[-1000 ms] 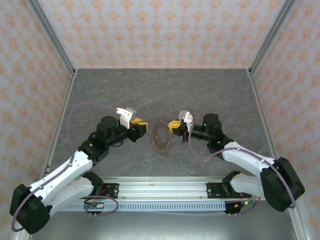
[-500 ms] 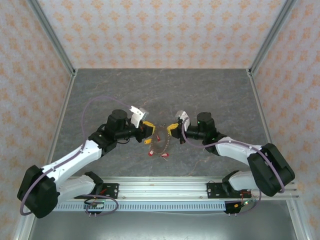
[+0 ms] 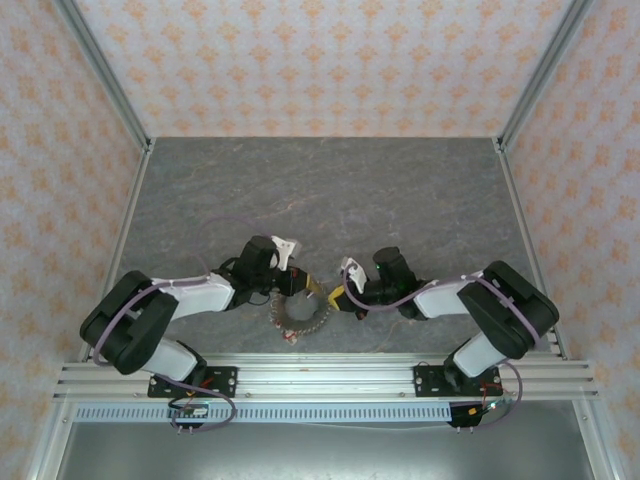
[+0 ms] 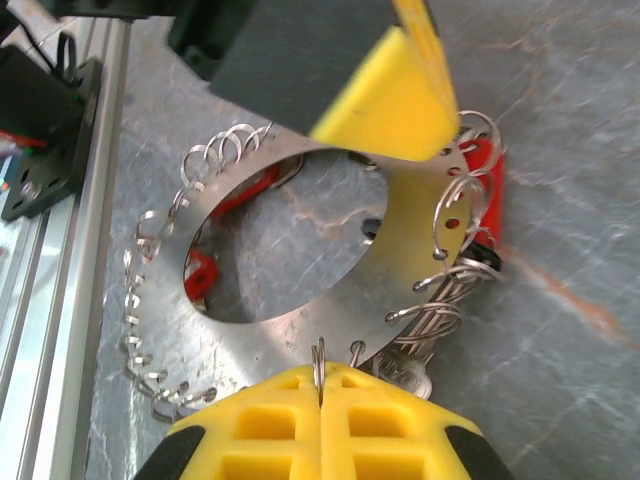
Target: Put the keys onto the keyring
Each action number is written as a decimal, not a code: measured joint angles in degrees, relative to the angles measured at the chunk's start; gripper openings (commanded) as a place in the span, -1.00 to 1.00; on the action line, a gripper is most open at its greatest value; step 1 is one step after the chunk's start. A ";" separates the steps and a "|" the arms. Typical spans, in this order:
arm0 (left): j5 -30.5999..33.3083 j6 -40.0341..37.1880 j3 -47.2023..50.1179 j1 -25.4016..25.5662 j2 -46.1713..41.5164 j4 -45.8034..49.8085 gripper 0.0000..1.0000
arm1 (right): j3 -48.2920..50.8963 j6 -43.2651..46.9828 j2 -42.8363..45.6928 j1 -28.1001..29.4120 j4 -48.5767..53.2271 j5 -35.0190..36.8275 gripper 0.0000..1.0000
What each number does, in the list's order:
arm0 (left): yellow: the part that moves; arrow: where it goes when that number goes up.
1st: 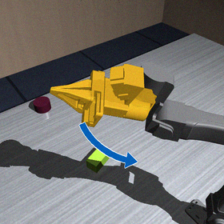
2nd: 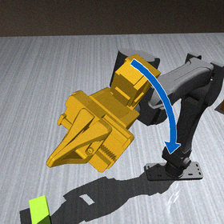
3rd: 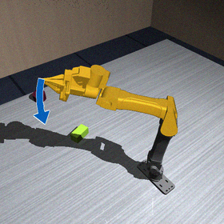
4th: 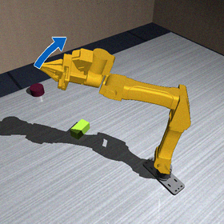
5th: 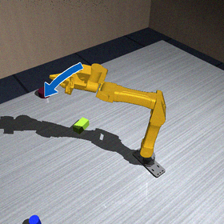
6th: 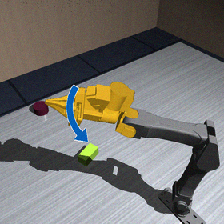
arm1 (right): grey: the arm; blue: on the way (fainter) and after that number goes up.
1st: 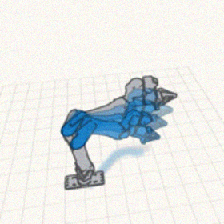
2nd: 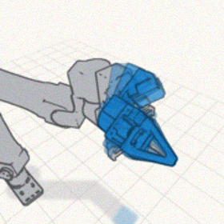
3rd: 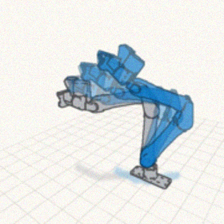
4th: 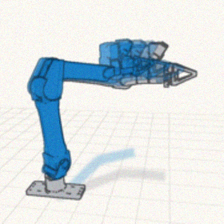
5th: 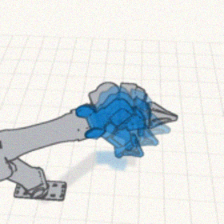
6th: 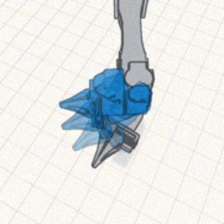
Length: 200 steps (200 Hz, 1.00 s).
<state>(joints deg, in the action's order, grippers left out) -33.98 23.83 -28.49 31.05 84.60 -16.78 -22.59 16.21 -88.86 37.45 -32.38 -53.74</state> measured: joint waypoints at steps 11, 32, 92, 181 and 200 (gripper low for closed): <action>0.39 0.66 0.02 0.00 1.14 -0.07 -1.00 | 0.00 1.03 -0.85 0.31 -0.44 -0.61 -1.00; 0.33 1.99 0.02 0.00 2.95 -1.27 -1.00 | 1.64 1.14 -1.55 0.50 -5.38 -0.72 -1.00; 1.29 4.04 -0.52 0.09 2.19 -2.10 -1.00 | 2.51 -1.92 4.26 0.48 -11.98 -2.01 -1.00; 6.73 0.04 -1.97 0.09 -23.08 0.96 -0.81 | 2.64 -8.76 14.32 0.22 -18.03 6.49 -1.00; 8.11 -2.69 -1.97 0.09 -27.23 2.49 -0.76 | 1.90 -8.72 14.62 0.09 -17.07 9.16 -1.00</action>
<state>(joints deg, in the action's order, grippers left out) -25.87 21.15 -30.46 31.14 57.36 -14.28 -20.69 7.49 -74.24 37.54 -49.45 -44.58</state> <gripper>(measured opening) 0.109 0.040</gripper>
